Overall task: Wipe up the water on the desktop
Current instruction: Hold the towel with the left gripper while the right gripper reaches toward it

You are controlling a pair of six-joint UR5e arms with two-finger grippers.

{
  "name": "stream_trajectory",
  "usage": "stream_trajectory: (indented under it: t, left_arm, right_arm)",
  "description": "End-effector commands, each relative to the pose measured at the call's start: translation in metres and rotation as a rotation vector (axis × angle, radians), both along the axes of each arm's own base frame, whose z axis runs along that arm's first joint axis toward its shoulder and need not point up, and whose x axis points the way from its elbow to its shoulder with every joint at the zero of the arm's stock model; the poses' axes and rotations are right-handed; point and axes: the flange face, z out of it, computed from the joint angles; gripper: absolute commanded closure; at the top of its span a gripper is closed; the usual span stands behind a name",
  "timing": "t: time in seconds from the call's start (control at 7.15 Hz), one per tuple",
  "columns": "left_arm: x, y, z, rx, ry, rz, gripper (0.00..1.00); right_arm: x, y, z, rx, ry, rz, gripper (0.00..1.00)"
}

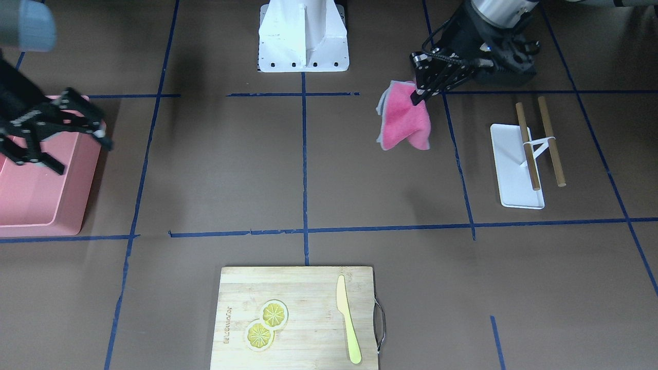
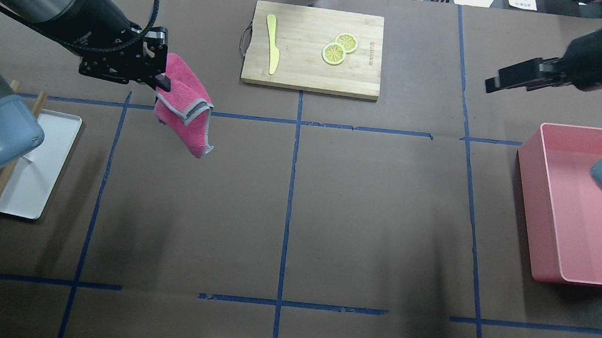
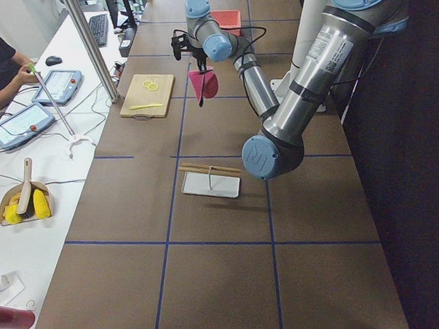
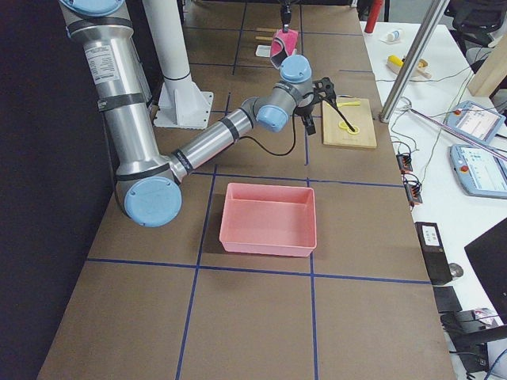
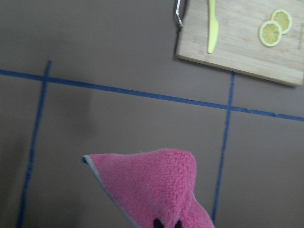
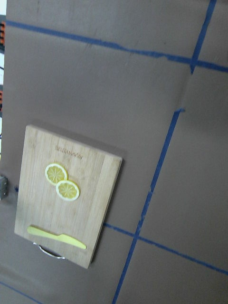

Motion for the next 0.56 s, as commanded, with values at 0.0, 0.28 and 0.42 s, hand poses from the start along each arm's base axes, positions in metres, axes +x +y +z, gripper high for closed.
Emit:
stream_trajectory:
  t: [0.0,0.28,0.42]
  left_arm:
    - [0.022,-0.019,0.002,-0.026,0.083,-0.021,1.0]
    - [0.047,-0.018,-0.005,-0.031,0.081,0.011,1.0]
    - [0.055,-0.025,-0.011,-0.032,0.081,0.013,1.0]
  right_arm:
    - [-0.077,0.033,-0.043,0.153,-0.077,-0.018,0.01]
    - [-0.153,0.093,-0.088,0.295,-0.115,0.019,0.01]
    - [-0.189,0.123,-0.095,0.347,-0.1,0.047,0.01]
